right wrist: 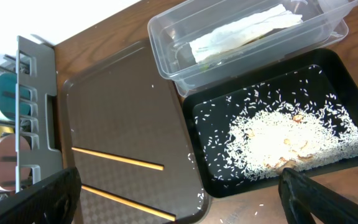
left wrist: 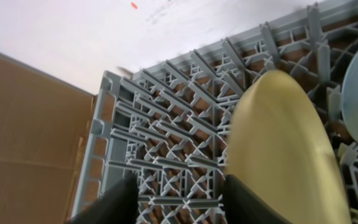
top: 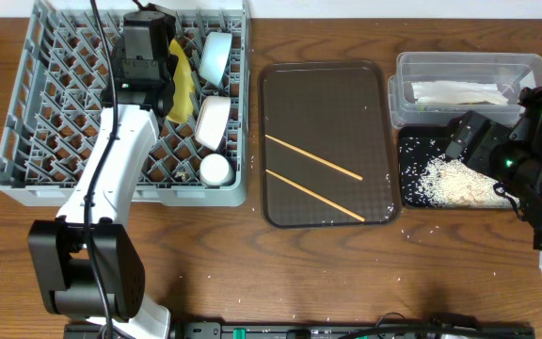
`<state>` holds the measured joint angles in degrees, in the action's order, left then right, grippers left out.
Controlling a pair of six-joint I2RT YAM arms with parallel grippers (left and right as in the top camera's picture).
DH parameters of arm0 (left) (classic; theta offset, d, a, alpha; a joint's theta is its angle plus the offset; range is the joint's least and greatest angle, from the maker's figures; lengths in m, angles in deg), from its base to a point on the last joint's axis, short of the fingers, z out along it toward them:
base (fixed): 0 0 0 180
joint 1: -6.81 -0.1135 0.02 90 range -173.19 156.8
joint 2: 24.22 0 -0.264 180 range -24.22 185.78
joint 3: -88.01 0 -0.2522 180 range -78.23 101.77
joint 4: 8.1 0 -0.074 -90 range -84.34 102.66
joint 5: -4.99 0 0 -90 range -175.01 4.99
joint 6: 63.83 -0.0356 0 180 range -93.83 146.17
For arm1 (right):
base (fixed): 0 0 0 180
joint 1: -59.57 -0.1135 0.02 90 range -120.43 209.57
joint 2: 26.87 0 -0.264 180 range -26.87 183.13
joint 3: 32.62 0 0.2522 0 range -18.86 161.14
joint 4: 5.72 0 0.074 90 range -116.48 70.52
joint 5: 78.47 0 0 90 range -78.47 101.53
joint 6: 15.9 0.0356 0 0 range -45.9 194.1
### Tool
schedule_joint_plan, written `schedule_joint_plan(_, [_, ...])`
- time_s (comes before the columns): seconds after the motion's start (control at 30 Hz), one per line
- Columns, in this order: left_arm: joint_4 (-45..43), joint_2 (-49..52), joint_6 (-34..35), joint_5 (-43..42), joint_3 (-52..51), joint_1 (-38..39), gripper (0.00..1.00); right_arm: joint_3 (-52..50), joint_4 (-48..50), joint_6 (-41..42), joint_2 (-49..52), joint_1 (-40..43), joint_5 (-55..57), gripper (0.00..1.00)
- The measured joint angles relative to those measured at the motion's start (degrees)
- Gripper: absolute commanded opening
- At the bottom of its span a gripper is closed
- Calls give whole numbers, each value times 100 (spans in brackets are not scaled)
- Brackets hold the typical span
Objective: Sort waste into correct bins and load items into the dishwasher
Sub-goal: 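Lift the yellow plate with left gripper and stand it in the rack, then move left gripper to a wooden chopstick on the brown tray and grasp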
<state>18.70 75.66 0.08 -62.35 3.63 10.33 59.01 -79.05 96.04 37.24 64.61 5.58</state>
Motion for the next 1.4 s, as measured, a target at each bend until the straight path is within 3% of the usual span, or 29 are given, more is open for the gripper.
schedule_joint_plan(0.23, [-9, 0, 133, 2, 0, -9, 63, 0, 0, 0, 0, 0, 0, 99])
schedule_joint_plan(0.37, [39, -66, 581, -2, 0, 31, 67, 0, 0, 0, 0, 0, 0, 99])
schedule_joint_plan(0.5, [306, -527, 1185, -157, 0, 162, 64, 0, 0, 0, 0, 0, 0, 99])
schedule_joint_plan(0.6, [920, -1204, 2013, -503, 26, 398, 51, 0, 0, 2, 0, 0, 0, 99])
schedule_joint_plan(0.8, [2168, -1989, 4218, -1119, 203, 1425, 51, 0, 0, 2, 0, 0, 0, 99])
schedule_joint_plan(0.97, [2232, -1300, 4885, -1445, 227, 2490, 50, 0, 0, 0, 0, 0, 0, 99])
schedule_joint_plan(1.1, [2610, -459, 5077, -1963, 433, 2811, 51, 0, 0, 0, 0, 0, 0, 99])
schedule_joint_plan(1.3, [3403, 673, 5178, -2966, 1421, 2791, 69, 0, 0, 0, 0, 0, 0, 99])
schedule_joint_plan(1.4, [3738, 1021, 5154, -3401, 1598, 2793, 73, 0, 0, 0, 0, 0, 0, 99])
